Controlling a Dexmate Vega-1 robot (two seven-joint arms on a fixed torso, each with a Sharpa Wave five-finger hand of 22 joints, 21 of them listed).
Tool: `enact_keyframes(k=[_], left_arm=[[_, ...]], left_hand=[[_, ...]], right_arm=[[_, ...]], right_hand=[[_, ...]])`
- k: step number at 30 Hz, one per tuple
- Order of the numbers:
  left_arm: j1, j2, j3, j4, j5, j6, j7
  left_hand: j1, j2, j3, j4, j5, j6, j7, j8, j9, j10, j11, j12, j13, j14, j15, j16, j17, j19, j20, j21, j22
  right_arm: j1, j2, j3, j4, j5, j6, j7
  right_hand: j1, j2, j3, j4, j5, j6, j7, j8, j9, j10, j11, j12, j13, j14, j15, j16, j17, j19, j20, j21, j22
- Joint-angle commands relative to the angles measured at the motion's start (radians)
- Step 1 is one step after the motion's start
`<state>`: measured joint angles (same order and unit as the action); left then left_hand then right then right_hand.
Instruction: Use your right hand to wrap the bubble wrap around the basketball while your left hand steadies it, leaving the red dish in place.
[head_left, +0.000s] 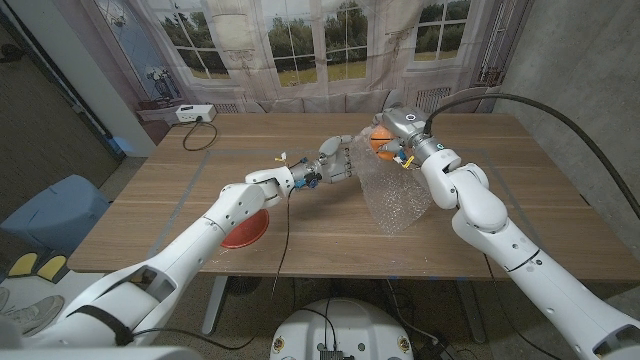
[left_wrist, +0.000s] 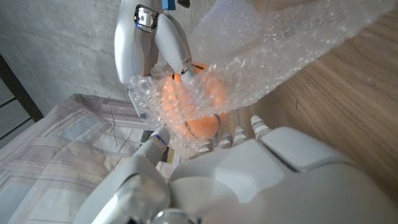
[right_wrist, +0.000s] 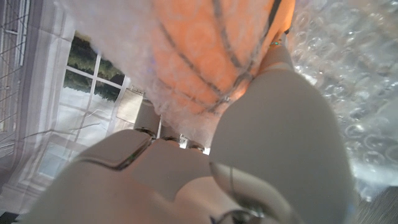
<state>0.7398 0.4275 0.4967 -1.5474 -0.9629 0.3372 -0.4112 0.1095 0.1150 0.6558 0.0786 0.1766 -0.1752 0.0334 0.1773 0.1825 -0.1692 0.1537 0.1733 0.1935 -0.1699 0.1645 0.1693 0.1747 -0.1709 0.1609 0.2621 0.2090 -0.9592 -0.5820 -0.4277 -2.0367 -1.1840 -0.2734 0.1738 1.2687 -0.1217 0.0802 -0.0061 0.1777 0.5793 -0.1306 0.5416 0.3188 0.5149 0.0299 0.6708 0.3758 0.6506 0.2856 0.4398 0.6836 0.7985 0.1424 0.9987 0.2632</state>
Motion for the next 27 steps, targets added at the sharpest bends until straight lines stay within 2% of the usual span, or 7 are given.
enact_keyframes(k=[1, 6, 10, 15, 16, 23, 27], left_arm=[[0.106, 0.088, -0.016, -0.281, -0.047, 0.096, 0.586], [0.011, 0.182, 0.057, -0.364, 0.061, 0.271, 0.725], [-0.028, 0.211, 0.098, -0.398, 0.158, 0.332, 0.786], [-0.043, 0.221, 0.114, -0.373, 0.208, 0.294, 0.713], [-0.045, 0.220, 0.114, -0.359, 0.205, 0.281, 0.682], [-0.044, 0.201, 0.093, -0.305, 0.163, 0.258, 0.583], [-0.043, 0.196, 0.085, -0.286, 0.144, 0.253, 0.550]], left_hand=[[0.008, 0.065, 0.017, 0.007, 0.005, -0.162, 0.022, 0.002, 0.004, -0.202, 0.014, 0.005, 0.001, -0.202, 0.029, -0.001, 0.003, -0.126, 0.006, -0.025, 0.010], [0.034, 0.073, 0.042, 0.021, 0.018, -0.256, 0.034, -0.002, 0.005, -0.332, 0.006, 0.003, 0.002, -0.344, 0.013, -0.003, 0.005, -0.268, -0.024, -0.058, 0.020], [0.035, 0.079, 0.048, 0.033, 0.018, -0.279, 0.026, -0.002, 0.004, -0.353, 0.003, 0.007, 0.001, -0.369, 0.005, 0.001, 0.006, -0.295, -0.040, -0.061, 0.020], [0.016, 0.075, 0.037, 0.072, 0.005, -0.291, 0.002, 0.003, 0.002, -0.348, -0.034, 0.021, -0.001, -0.373, -0.033, 0.014, 0.010, -0.286, -0.068, -0.047, 0.020], [0.009, 0.073, 0.032, 0.081, 0.001, -0.293, 0.001, 0.004, 0.002, -0.341, -0.054, 0.025, -0.002, -0.372, -0.040, 0.016, 0.010, -0.276, -0.077, -0.041, 0.020], [-0.007, 0.066, 0.017, 0.093, -0.005, -0.310, -0.003, 0.001, 0.000, -0.348, -0.070, 0.025, -0.003, -0.377, -0.058, 0.017, 0.010, -0.257, -0.099, -0.029, 0.019], [-0.012, 0.063, 0.012, 0.095, -0.005, -0.312, -0.003, 0.002, 0.000, -0.348, -0.074, 0.025, -0.003, -0.376, -0.063, 0.018, 0.010, -0.253, -0.102, -0.027, 0.019]], right_arm=[[0.051, 0.018, -0.025, 0.042, 0.097, -0.023, 0.061], [0.045, 0.022, 0.005, 0.028, 0.190, -0.028, 0.053], [0.042, 0.014, 0.016, 0.016, 0.243, -0.026, 0.052], [0.046, 0.002, 0.015, 0.014, 0.290, -0.030, 0.065], [0.050, -0.003, 0.006, 0.016, 0.283, -0.034, 0.069], [0.094, -0.032, -0.101, 0.079, 0.179, -0.036, 0.087], [0.110, -0.041, -0.170, 0.149, 0.083, -0.008, -0.002]], right_hand=[[0.225, 0.217, 0.153, -0.146, 0.004, 0.000, 0.002, -0.004, 0.001, 0.079, -0.077, 0.004, 0.072, 0.346, -0.519, -0.007, 0.007, -0.003, -0.344, 0.013, 0.000], [0.226, 0.218, 0.153, -0.146, 0.005, 0.002, 0.005, -0.004, 0.001, 0.081, -0.076, 0.005, 0.071, 0.347, -0.519, -0.010, 0.009, -0.008, -0.344, 0.020, -0.002], [0.225, 0.220, 0.154, -0.144, 0.005, 0.002, 0.006, -0.005, 0.001, 0.080, -0.074, 0.005, 0.072, 0.348, -0.519, -0.014, 0.011, -0.011, -0.344, 0.027, -0.004], [0.224, 0.222, 0.155, -0.143, 0.006, 0.002, 0.009, -0.006, 0.000, 0.083, -0.070, 0.008, 0.074, 0.350, -0.519, -0.017, 0.014, -0.014, -0.343, 0.036, -0.006], [0.224, 0.222, 0.155, -0.143, 0.005, 0.002, 0.010, -0.006, 0.000, 0.082, -0.069, 0.007, 0.073, 0.351, -0.519, -0.018, 0.014, -0.015, -0.342, 0.038, -0.007], [0.223, 0.221, 0.155, -0.143, 0.006, 0.011, 0.016, -0.005, -0.001, 0.088, -0.069, 0.009, 0.071, 0.353, -0.519, -0.025, 0.018, -0.021, -0.342, 0.051, -0.012], [0.231, 0.221, 0.159, -0.147, 0.007, 0.024, 0.019, -0.001, -0.001, 0.096, -0.068, 0.011, 0.069, 0.359, -0.517, -0.028, 0.022, -0.030, -0.347, 0.058, -0.017]])
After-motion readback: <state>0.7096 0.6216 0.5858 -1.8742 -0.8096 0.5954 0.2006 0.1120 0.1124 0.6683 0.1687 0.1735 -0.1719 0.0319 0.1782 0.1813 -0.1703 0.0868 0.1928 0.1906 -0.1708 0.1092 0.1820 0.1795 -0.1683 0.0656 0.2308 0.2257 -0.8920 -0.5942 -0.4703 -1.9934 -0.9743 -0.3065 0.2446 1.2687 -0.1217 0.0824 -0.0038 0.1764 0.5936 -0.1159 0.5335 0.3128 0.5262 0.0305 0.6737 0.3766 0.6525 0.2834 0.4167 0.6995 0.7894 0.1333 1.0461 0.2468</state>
